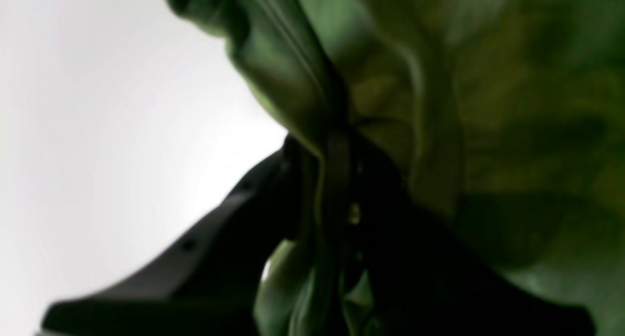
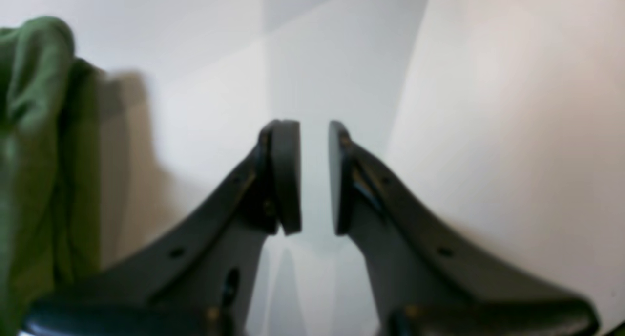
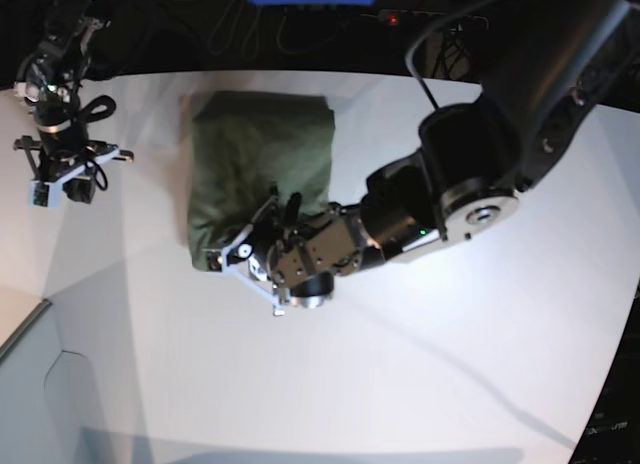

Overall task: Layout the t-shirt on the table in an organized manner, then fold the t-shirt properly
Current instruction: 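Push the folded bundle with the left gripper to square it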

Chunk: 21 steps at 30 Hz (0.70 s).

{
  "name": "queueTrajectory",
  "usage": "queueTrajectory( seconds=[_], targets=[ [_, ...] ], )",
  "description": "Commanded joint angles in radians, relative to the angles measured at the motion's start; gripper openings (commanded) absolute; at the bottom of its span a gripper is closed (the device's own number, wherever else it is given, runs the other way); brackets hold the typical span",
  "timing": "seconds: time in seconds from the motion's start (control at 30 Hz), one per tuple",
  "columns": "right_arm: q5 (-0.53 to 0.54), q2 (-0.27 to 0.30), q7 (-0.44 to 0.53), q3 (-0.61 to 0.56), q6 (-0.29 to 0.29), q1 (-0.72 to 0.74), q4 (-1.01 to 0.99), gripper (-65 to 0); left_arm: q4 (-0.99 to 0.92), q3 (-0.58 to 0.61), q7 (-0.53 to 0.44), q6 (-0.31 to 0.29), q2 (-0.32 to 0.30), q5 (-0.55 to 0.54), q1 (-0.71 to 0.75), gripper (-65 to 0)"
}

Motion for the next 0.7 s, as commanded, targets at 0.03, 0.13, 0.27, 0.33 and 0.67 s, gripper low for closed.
queueTrajectory(
  seconds=[0.03, 0.13, 0.27, 0.33, 0.67],
  targets=[
    [0.012, 0.009, 0.025, 0.001, -0.001, -0.010, 0.032, -53.7, -0.015, 0.009, 0.021, -0.024, -0.002, 0.021, 0.019, -64.8],
    [0.012, 0.008, 0.025, 0.001, -0.001, -0.014, 0.032, -53.7, -0.015, 0.009, 0.027, -0.022, -0.002, 0.026, 0.019, -64.6],
    [0.012, 0.008, 0.025, 0.004, -0.001, -0.016, 0.032, -53.7, -0.015, 0.009, 0.028, -0.022, -0.002, 0.027, 0.017, -61.4],
    [0.012, 0.008, 0.025, 0.001, -0.001, -0.016, 0.032, -53.7, -0.009, 0.009, 0.028, -0.022, -0.002, 0.027, 0.011, -52.7],
    [0.012, 0.008, 0.025, -0.002, -0.001, -0.030, 0.045, -53.7, -0.007, 0.009, 0.030, -0.022, -0.002, 0.020, -0.080, -25.1]
  ],
)
